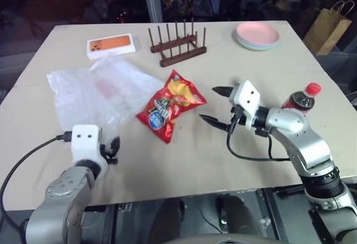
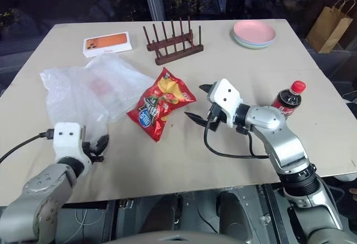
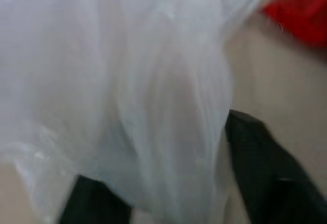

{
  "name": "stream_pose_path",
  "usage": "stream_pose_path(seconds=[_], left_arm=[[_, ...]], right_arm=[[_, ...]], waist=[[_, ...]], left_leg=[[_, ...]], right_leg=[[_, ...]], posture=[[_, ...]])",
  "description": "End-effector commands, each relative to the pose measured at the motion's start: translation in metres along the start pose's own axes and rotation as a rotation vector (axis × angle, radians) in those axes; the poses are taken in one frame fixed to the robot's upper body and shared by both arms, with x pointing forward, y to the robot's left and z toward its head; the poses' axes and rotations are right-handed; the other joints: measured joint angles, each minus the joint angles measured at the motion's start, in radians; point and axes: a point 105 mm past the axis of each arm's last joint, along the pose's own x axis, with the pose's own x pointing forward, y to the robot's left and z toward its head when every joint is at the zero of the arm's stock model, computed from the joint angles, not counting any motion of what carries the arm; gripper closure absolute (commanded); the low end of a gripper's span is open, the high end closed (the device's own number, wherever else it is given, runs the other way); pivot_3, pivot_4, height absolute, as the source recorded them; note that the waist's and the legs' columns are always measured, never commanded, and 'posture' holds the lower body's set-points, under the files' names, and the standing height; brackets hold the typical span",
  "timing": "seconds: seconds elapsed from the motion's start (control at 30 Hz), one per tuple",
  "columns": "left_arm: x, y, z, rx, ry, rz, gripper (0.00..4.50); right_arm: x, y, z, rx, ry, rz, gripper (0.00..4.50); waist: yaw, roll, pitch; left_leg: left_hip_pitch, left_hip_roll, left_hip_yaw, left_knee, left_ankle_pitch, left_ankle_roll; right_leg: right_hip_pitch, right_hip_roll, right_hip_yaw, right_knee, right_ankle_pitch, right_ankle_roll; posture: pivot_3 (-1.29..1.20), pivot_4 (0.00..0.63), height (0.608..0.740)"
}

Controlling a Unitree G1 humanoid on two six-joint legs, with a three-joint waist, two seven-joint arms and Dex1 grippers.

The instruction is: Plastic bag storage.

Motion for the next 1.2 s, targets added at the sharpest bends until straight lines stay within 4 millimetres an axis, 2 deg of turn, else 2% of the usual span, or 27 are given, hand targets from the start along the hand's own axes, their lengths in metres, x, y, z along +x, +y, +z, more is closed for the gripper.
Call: stream_pose_path(seconds=[0.03, 0.07, 0.1, 0.2, 0.27, 0.37, 0.5, 0.57, 0.63, 0.7, 0.83, 1.0, 1.2], left_arm=[[-0.01, 0.005, 0.083, -0.25, -0.32, -0.201, 4.0], [-0.013, 0.007, 0.103, -0.287, -0.376, -0.255, 4.46], [-0.015, 0.008, 0.113, -0.298, -0.388, -0.276, 4.46], [-0.009, 0.013, 0.169, -0.292, -0.467, -0.358, 4.46], [-0.003, 0.003, 0.207, -0.298, -0.509, -0.456, 4.46], [0.012, -0.015, 0.238, -0.268, -0.513, -0.562, 4.46], [0.03, -0.031, 0.279, -0.218, -0.571, -0.641, 4.46], [0.029, -0.031, 0.301, -0.183, -0.626, -0.661, 4.46], [0.024, -0.027, 0.32, -0.216, -0.667, -0.691, 4.46], [0.018, -0.027, 0.331, -0.211, -0.692, -0.73, 4.46], [0.003, -0.03, 0.339, -0.198, -0.726, -0.804, 4.46], [-0.017, -0.02, 0.358, -0.185, -0.8, -0.793, 4.46], [-0.021, -0.022, 0.353, -0.21, -0.789, -0.814, 4.46]], right_arm=[[0.016, -0.008, 0.033, -0.022, -0.095, -0.018, 0.0], [0.019, -0.011, 0.036, -0.01, -0.103, -0.023, 0.0], [0.021, -0.013, 0.037, -0.001, -0.104, -0.025, 0.0], [0.027, -0.02, 0.045, 0.032, -0.131, -0.023, 0.0], [0.033, -0.024, 0.051, 0.02, -0.144, -0.024, 0.0], [0.042, -0.034, 0.061, -0.004, -0.162, -0.063, 0.0], [0.051, -0.048, 0.069, -0.049, -0.134, -0.144, 0.0], [0.052, -0.057, 0.069, -0.081, -0.098, -0.216, 0.0], [0.054, -0.058, 0.072, -0.073, -0.096, -0.216, 0.0], [0.057, -0.06, 0.075, -0.033, -0.092, -0.216, 0.0], [0.067, -0.071, 0.077, 0.016, -0.065, -0.254, 0.0], [0.085, -0.083, 0.077, 0.026, -0.044, -0.291, 0.0], [0.1, -0.091, 0.072, -0.099, -0.013, -0.313, 0.0]], waist=[[0.001, -0.002, 0.001], [0.001, -0.004, 0.002], [0.001, -0.004, 0.002], [0.001, -0.003, 0.002], [0.007, -0.004, 0.003], [0.006, -0.004, 0.003], [0.004, -0.004, 0.003], [0.001, -0.004, 0.003], [-0.003, -0.004, 0.003], [-0.008, -0.004, 0.003], [-0.014, -0.003, 0.004], [-0.015, -0.003, 0.004], [-0.01, -0.003, 0.004]], left_leg=[[0.0, 0.0, -0.001, 0.0, 0.0, 0.0], [-0.001, 0.001, -0.003, 0.001, 0.001, -0.001], [-0.001, 0.002, -0.005, 0.002, 0.002, -0.003], [0.004, 0.002, -0.006, 0.001, 0.002, -0.003], [0.004, 0.001, -0.006, 0.001, 0.002, -0.003], [0.001, 0.001, -0.007, 0.002, 0.002, -0.003], [-0.001, 0.0, -0.006, -0.002, 0.003, -0.004], [-0.002, 0.0, -0.006, -0.003, 0.003, -0.004], [-0.003, 0.0, -0.004, -0.006, 0.004, -0.005], [-0.004, 0.0, -0.002, -0.01, 0.005, -0.007], [-0.004, 0.0, 0.001, -0.015, 0.005, -0.008], [-0.005, 0.0, 0.001, -0.014, 0.003, -0.005], [-0.005, 0.0, 0.001, -0.014, 0.003, -0.005]], right_leg=[[-0.001, 0.0, -0.001, 0.001, 0.0, 0.0], [-0.001, 0.001, -0.002, 0.002, 0.0, 0.0], [-0.001, 0.003, -0.004, 0.004, 0.0, 0.0], [0.004, 0.004, -0.004, 0.003, 0.0, 0.001], [0.005, 0.003, -0.004, 0.003, 0.0, 0.001], [0.004, 0.004, -0.005, 0.001, 0.002, 0.004], [0.001, 0.003, -0.004, 0.0, 0.004, 0.001], [-0.002, 0.003, -0.004, 0.0, 0.004, 0.001], [-0.004, 0.003, -0.003, 0.0, 0.004, 0.001], [-0.007, 0.003, -0.001, -0.001, 0.004, 0.001], [-0.012, 0.002, 0.002, 0.0, 0.003, 0.0], [-0.013, 0.002, 0.003, 0.001, 0.003, 0.0], [-0.013, 0.002, 0.003, 0.001, 0.003, 0.0]], posture=[[0.0, 0.15, 0.74], [0.0, 0.15, 0.74], [0.0, 0.15, 0.74], [0.0, 0.15, 0.74], [0.0, 0.15, 0.74], [0.0, 0.15, 0.74], [0.0, 0.15, 0.74], [0.0, 0.15, 0.74], [0.0, 0.15, 0.74], [0.0, 0.15, 0.74], [0.0, 0.15, 0.74], [0.0, 0.15, 0.74], [0.0, 0.15, 0.74]])
